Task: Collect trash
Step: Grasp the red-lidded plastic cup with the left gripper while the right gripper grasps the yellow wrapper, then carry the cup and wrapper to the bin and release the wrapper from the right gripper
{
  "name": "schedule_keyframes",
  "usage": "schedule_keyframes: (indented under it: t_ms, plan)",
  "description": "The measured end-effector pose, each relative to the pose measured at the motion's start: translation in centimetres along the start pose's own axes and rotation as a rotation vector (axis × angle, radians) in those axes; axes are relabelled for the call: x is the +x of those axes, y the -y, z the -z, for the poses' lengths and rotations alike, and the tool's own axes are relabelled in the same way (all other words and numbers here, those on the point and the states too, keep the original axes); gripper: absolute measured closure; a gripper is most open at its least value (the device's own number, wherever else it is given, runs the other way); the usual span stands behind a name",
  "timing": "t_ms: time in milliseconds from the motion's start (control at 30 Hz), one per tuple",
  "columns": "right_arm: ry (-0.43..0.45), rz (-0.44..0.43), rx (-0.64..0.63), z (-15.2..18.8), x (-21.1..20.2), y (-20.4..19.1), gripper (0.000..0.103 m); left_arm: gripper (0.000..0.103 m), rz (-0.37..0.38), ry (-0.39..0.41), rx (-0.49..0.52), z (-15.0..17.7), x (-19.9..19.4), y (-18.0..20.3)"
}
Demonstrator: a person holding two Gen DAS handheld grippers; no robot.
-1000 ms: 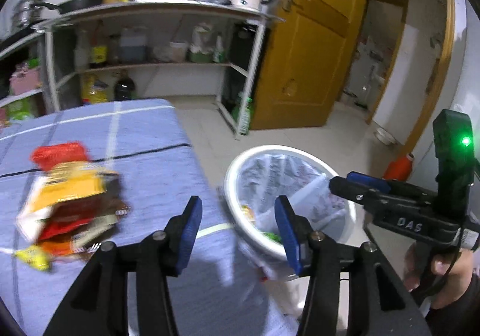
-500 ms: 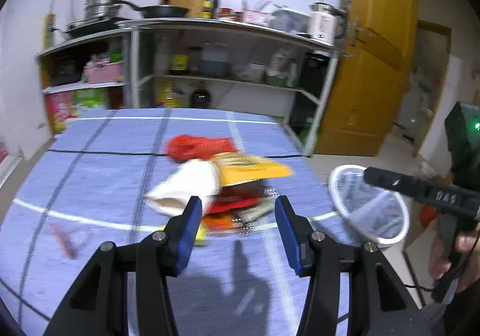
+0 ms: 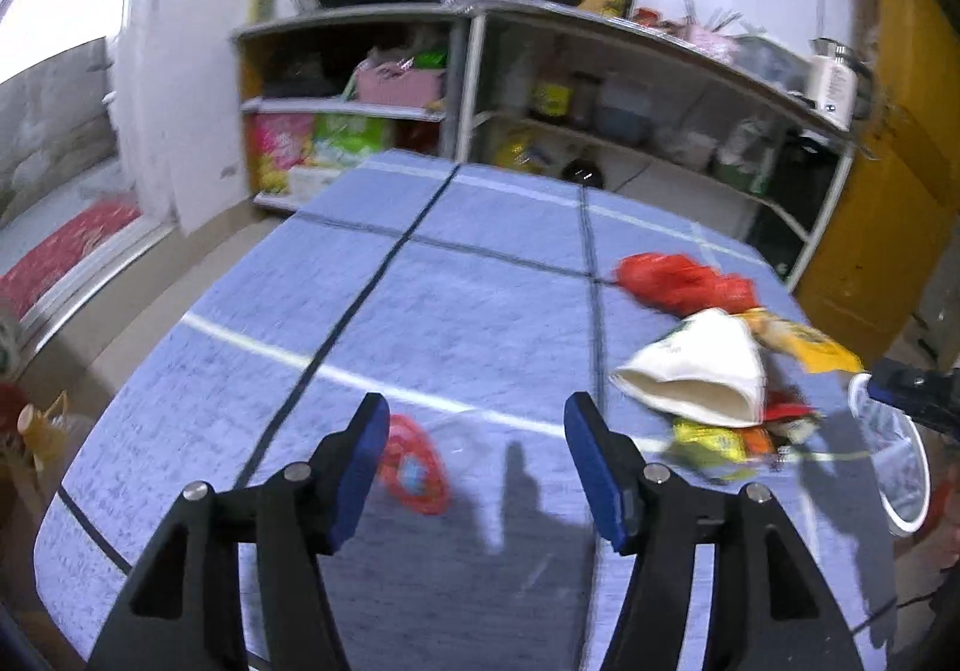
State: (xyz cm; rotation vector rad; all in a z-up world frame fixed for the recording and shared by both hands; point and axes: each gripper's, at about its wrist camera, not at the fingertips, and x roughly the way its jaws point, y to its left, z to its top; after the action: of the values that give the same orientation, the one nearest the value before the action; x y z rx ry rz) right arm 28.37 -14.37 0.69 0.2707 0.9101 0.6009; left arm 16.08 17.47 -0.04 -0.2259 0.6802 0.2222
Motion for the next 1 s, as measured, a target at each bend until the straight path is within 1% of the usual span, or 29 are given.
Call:
schedule_keyframes:
  t_ms: [100,167,200,267,300,367,400,433,467,600,767,1000]
  plan:
    - [-0.009,-0.018,0.022,-0.5,0.7,0.0,0.055,0.04,-0.016,-0.046,-0.017,0.4,1.5,-1.0]
    - [-0.021,-0.025,0.03,-0.8,1.3,-0.1,0.065,0.04,-0.024,-0.073,-0.029,0.7,2.3,-1.4]
    - [-0.026,-0.027,0.033,-0.9,1.5,-0.1,0.067,0.04,-0.026,-0.092,-0.039,0.8,2.7,-1.6]
    - [-0.036,-0.027,0.039,-0.9,2.0,-0.2,0.078,0.04,-0.001,-0.118,-0.07,0.9,3.2,-2.1]
    - [-0.042,-0.024,0.04,-0.9,2.2,-0.2,0.08,0.04,0.002,-0.124,-0.079,0.8,3.4,-2.3]
    - [-0.048,-0.017,0.046,-0.8,2.7,-0.1,0.092,0.04,0.013,-0.142,-0.096,0.9,3.7,-2.5]
    - [-0.045,-0.011,0.048,-0.8,2.7,-0.1,0.092,0.042,0.015,-0.137,-0.096,0.8,3.7,-2.5]
    - [-0.041,-0.008,0.049,-0.8,2.6,-0.1,0.094,0.048,0.022,-0.137,-0.09,0.9,3.6,-2.4]
    - [-0.035,-0.004,0.05,-0.8,2.5,-0.1,0.096,0.052,0.028,-0.14,-0.082,1.0,3.6,-2.3]
    - [-0.012,-0.003,0.049,-0.9,1.9,0.0,0.098,0.053,0.031,-0.132,-0.067,0.8,3.5,-1.9]
    - [0.003,-0.008,0.034,-0.9,1.3,-0.1,0.1,0.056,0.03,-0.093,-0.065,0.9,2.5,-1.6]
    - [0.04,-0.005,0.006,-0.6,-0.5,-0.5,0.101,0.057,0.085,-0.05,-0.051,0.5,0.4,-0.4]
